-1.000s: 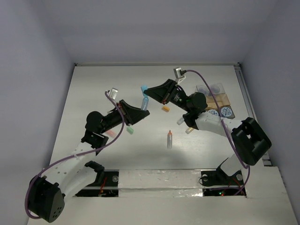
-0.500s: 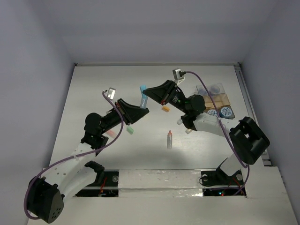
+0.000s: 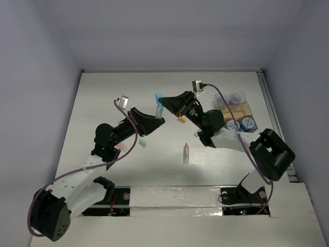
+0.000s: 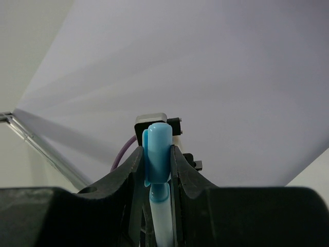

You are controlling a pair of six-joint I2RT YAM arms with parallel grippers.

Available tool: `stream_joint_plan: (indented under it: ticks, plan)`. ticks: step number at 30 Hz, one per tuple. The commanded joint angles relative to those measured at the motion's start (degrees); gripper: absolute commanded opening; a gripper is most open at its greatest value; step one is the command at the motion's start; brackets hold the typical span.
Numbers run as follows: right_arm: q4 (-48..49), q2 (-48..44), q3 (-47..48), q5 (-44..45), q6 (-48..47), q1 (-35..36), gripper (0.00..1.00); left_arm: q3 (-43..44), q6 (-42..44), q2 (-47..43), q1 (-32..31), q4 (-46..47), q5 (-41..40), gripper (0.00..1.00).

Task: Sort the stationery into containers
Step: Close the pen cap on the pen.

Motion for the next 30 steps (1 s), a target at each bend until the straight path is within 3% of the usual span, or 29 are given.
stream_joint_plan:
  ticks: [1, 10, 15, 19, 22, 30]
  plan:
    - [15.39, 2.12, -2.46, -5.24, -0.64, 3.14, 0.23, 4.50, 2.17, -0.45, 0.30, 14.22, -6.66, 0.00]
    - [13.03, 0.72, -7.82, -4.63, -2.57, 4.28, 0.23, 6.79, 4.72, 2.28, -0.23, 12.11, -5.78, 0.00]
    - [11.88, -1.75, -10.11, -4.36, -6.17, 4.28, 0.24, 4.59, 4.63, -0.35, -0.23, 15.44, -9.29, 0.00]
    - [11.27, -1.84, -9.76, -6.82, -6.53, 4.28, 0.23, 4.76, 3.75, -0.27, -0.23, 16.86, -7.72, 0.00]
    - [7.41, -1.92, -9.23, -8.40, -6.09, 4.28, 0.13, 6.87, 4.72, 0.87, -0.23, 11.24, -4.82, 0.00]
    - [-5.69, -1.05, -2.38, -15.78, -6.35, 4.28, 0.09, 11.70, 7.00, 4.91, -0.75, 2.19, 1.69, 0.00]
